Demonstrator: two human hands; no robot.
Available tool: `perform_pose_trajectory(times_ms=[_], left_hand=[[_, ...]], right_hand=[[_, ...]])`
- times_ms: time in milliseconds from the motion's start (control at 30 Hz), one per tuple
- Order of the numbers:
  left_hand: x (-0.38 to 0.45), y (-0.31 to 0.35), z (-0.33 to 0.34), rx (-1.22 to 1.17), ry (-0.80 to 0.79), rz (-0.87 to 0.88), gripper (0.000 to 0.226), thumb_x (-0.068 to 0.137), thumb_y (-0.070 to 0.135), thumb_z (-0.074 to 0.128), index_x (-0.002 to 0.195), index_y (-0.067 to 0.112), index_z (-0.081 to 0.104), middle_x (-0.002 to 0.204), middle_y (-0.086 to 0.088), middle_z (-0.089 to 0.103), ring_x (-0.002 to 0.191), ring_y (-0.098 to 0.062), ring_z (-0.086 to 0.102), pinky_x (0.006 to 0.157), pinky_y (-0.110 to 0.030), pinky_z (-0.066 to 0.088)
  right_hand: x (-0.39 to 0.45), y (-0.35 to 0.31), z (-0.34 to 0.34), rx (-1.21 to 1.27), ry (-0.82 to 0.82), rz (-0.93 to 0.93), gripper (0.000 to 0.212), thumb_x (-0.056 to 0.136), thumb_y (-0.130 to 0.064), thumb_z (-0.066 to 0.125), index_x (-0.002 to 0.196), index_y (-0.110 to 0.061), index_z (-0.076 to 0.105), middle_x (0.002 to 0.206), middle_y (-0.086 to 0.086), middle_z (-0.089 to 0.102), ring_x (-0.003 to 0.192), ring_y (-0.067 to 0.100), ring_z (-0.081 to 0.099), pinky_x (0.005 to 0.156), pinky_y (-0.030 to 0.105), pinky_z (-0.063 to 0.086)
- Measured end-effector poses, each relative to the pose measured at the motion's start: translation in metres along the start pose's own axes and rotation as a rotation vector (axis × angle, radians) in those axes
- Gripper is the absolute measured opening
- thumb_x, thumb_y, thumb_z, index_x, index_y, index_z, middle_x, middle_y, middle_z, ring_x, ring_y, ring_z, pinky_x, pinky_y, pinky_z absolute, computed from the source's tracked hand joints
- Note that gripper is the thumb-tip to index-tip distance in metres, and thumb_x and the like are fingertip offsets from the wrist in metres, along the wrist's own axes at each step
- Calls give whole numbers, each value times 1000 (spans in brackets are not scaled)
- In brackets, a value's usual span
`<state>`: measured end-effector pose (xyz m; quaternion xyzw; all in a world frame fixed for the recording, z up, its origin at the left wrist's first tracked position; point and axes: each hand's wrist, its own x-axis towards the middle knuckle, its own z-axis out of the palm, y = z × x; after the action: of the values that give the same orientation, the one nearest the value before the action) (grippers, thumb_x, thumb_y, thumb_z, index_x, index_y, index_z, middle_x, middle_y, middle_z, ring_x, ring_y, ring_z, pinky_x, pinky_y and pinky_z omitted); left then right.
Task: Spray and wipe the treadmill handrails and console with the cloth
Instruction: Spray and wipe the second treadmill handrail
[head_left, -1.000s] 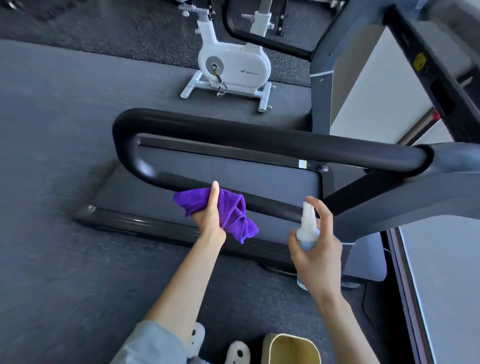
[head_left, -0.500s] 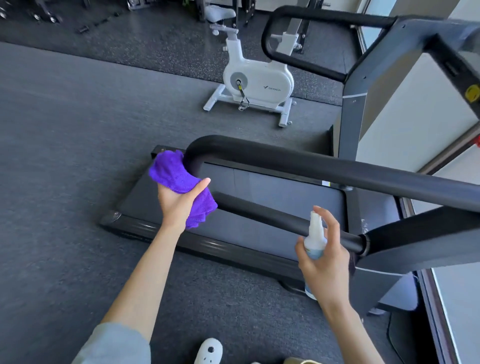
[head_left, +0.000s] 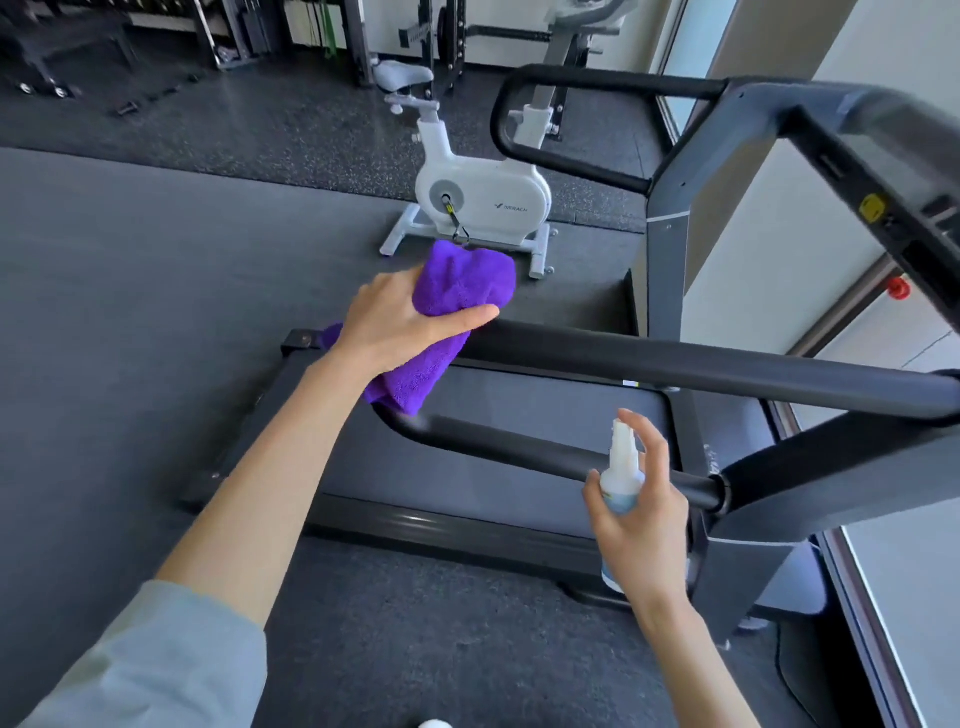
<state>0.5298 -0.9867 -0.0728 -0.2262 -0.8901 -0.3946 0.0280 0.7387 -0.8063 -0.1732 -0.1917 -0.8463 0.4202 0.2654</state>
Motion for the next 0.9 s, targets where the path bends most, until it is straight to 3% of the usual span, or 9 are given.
perform_pose_trajectory(times_ms=[100,167,300,400,500,600,700,800,900], left_hand=[[22,34,10,439,-187,105,88,51,100,29,96,32,64,97,-2,68,87,-29,56,73,-35,35],[29,58,23,529,-282,164,87,56,97,26,89,26,63,98,-6,67,83,-26,50,72,-34,32],[31,89,54,527,-332,278,74,57,96,25,87,35,54,101,-7,67,81,-25,47,73,-34,34],[31,107,73,521,-344,306,82,56,98,24,94,34,57,97,-6,65,83,-27,51,74,-35,37],[30,130,96,523,-339,318,78,60,97,28,85,28,56,80,0,55,78,-26,47,71,-34,33],[29,162,129,515,-341,361,87,62,95,25,99,25,62,96,-7,64,88,-30,56,72,-33,32],[28,203,168,471,-335,397,82,73,90,24,98,23,64,104,-11,67,99,-33,60,73,-34,33],[20,246,207,454,-320,451,73,84,80,25,115,27,63,109,-12,68,105,-35,60,73,-35,31],[10,268,225,436,-256,518,62,87,73,33,113,25,62,103,-10,69,99,-34,62,69,-32,31]], right_hand=[[-1,-2,-12,11,46,12,67,85,-2,67,129,-44,39,87,-28,61,67,14,53,58,20,43],[-3,-1,-23,33,77,5,66,85,-1,67,131,-40,41,100,-39,55,72,13,54,60,24,45],[-3,8,-47,47,150,40,64,85,-2,67,129,-42,42,70,-18,56,57,12,46,56,29,44],[-4,12,-65,35,182,33,66,85,-3,67,128,-45,40,72,-16,53,56,14,46,52,30,46],[-5,20,-81,25,217,30,66,84,-3,66,127,-46,41,68,-10,55,55,17,46,53,32,46],[-7,33,-97,4,254,44,67,83,-2,67,128,-45,42,68,-12,55,55,17,47,55,31,46],[-9,43,-116,0,292,72,69,83,-2,68,128,-47,40,78,-19,60,60,19,54,62,32,52],[-13,51,-136,-45,340,68,69,83,-1,67,128,-45,39,92,-34,54,65,14,53,59,12,43],[-16,56,-150,-62,348,102,67,84,-2,67,129,-43,41,87,-31,57,60,11,51,54,12,40]])
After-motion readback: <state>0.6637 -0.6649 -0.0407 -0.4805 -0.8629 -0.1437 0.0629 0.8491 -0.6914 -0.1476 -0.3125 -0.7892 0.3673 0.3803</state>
